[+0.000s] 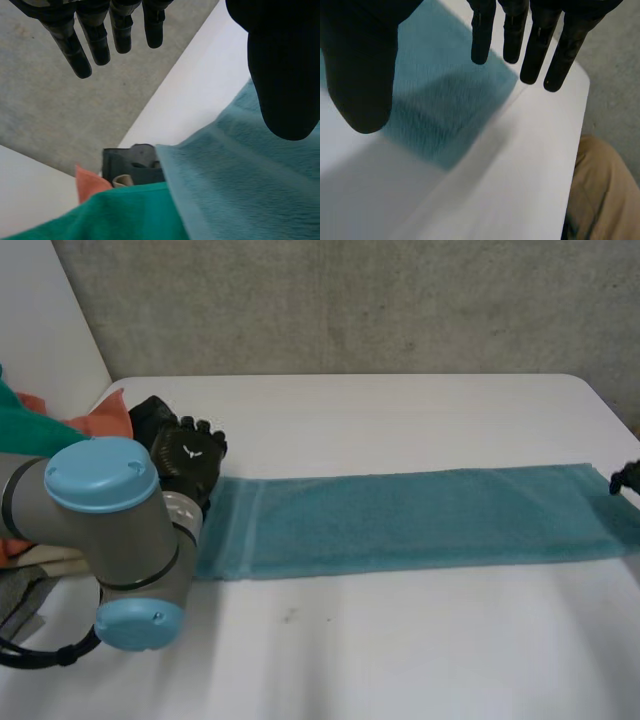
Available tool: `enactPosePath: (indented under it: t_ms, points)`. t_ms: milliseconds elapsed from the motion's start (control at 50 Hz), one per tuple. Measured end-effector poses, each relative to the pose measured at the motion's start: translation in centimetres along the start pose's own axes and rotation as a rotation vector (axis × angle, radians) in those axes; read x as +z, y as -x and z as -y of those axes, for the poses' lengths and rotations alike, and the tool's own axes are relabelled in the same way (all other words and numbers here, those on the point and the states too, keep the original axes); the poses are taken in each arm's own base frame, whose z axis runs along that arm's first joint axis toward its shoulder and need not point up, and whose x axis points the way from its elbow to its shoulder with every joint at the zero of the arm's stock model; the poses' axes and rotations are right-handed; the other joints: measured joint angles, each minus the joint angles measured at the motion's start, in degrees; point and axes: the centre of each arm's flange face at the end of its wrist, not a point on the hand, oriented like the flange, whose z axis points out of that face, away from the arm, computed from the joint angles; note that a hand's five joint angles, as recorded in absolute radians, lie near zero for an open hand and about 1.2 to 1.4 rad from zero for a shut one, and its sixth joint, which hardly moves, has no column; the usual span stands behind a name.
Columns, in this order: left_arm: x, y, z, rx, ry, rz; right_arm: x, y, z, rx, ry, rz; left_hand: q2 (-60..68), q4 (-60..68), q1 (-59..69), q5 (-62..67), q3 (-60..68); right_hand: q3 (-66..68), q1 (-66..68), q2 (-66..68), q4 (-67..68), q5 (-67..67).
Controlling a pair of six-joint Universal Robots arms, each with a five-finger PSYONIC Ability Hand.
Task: Fold the laundry.
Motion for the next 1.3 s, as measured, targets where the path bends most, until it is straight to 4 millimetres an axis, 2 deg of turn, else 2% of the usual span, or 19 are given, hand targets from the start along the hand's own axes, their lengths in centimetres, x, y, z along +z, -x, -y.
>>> enactPosePath:
  t_ms: [40,140,280,360,380,400,560,680,720,880,960,1020,1060,1100,1120,1180,1220,1240,1300]
  points:
    - [-0.3,-0.3,-0.1,-0.022,0.006,-0.017,0.7,0.1,-1.4,-0.027,0.007,-0.009,0.00,0.00,0.00,0.00,0.00,3.79,3.19,4.18,3.94,3.34]
    - [-0.5,-0.7,-0.4,-0.032,0.017,-0.030,2.0,0.2,-2.8,-0.053,-0.012,-0.025,0.00,0.00,0.00,0.00,0.00,7.96,6.78,9.60,8.23,7.23]
    - [-0.4,-0.9,-0.6,-0.028,0.023,-0.032,2.9,0.5,-3.5,-0.053,-0.035,-0.020,0.00,0.00,0.00,0.00,0.00,15.13,13.25,16.81,15.26,14.15]
    - [-0.5,-1.0,-0.7,-0.025,0.027,-0.033,3.4,0.4,-4.0,-0.052,-0.043,-0.025,0.00,0.00,0.00,0.00,0.00,32.34,26.25,34.14,32.15,30.00]
    - [-0.5,-1.0,-0.7,-0.024,0.028,-0.034,3.5,0.4,-4.0,-0.052,-0.044,-0.026,0.00,0.00,0.00,0.00,0.00,32.34,26.25,34.14,32.15,30.00]
    - [-0.5,-1.0,-0.8,-0.024,0.029,-0.034,3.6,0.3,-4.2,-0.052,-0.045,-0.029,0.00,0.00,0.00,0.00,0.00,41.29,33.77,43.66,41.69,39.20]
    - [-0.6,-1.0,-0.8,-0.023,0.030,-0.034,3.8,-0.4,-4.7,-0.049,-0.039,-0.050,0.00,0.00,0.00,0.00,0.00,45.47,35.41,46.92,46.04,43.27]
    - [-0.7,-0.9,-0.7,-0.024,0.029,-0.031,3.3,-2.6,-5.4,-0.048,-0.021,-0.114,0.00,0.00,0.00,0.00,0.00,45.47,35.42,46.92,46.04,43.27]
    - [-1.0,-0.6,-0.6,-0.025,0.027,-0.029,2.7,-5.5,-5.8,-0.060,-0.006,-0.195,0.00,0.00,0.00,0.00,0.00,45.47,35.42,46.92,46.04,43.28]
    - [-1.7,0.0,-0.5,-0.027,0.026,-0.025,0.9,-12.2,-6.3,-0.138,0.049,-0.401,0.00,0.00,0.00,0.00,0.00,45.47,35.42,46.92,46.04,43.28]
    - [-1.8,0.1,-0.6,-0.027,0.029,-0.023,0.6,-12.7,-5.5,-0.193,0.056,-0.426,0.00,0.00,0.00,0.00,0.00,45.47,35.42,46.92,46.04,43.28]
    - [-2.0,0.2,-0.6,-0.027,0.030,-0.022,0.5,-11.6,-3.0,-0.255,0.019,-0.415,0.00,0.00,0.00,0.00,0.00,45.47,35.45,46.95,46.09,44.31]
    - [-2.2,0.4,-0.5,-0.029,0.028,-0.018,0.4,-8.4,1.3,-0.319,-0.069,-0.366,0.00,0.00,0.00,0.00,0.00,45.60,36.16,47.01,46.26,44.47]
    - [-2.3,0.6,-0.4,-0.031,0.025,-0.014,0.3,-6.5,3.5,-0.350,-0.121,-0.334,0.00,0.00,0.00,0.00,0.00,45.61,36.16,47.01,46.26,44.53]
    - [-2.4,0.7,-0.3,-0.032,0.023,-0.011,0.0,-3.8,6.1,-0.383,-0.186,-0.289,0.00,0.00,0.00,0.00,0.00,45.61,36.16,47.01,46.26,44.53]
    - [-2.5,1.1,0.0,-0.038,0.014,-0.002,-1.3,3.2,11.2,-0.454,-0.348,-0.154,0.00,0.00,0.00,0.00,0.00,45.61,36.16,47.01,46.27,44.55]
    - [-2.6,1.3,0.2,-0.042,0.010,0.002,-2.3,6.9,13.2,-0.486,-0.427,-0.076,0.00,0.00,0.00,0.00,0.00,45.61,36.16,47.01,46.27,44.55]
    - [-2.6,1.3,0.2,-0.043,0.008,0.004,-2.6,7.9,13.7,-0.494,-0.449,-0.054,0.00,0.00,0.00,0.00,0.00,45.61,36.16,47.01,46.27,44.55]
    - [-2.7,1.5,0.4,-0.051,0.002,0.008,-5.0,14.8,16.5,-0.547,-0.589,0.104,0.00,0.00,0.00,0.00,0.00,45.61,36.16,47.01,46.27,44.55]
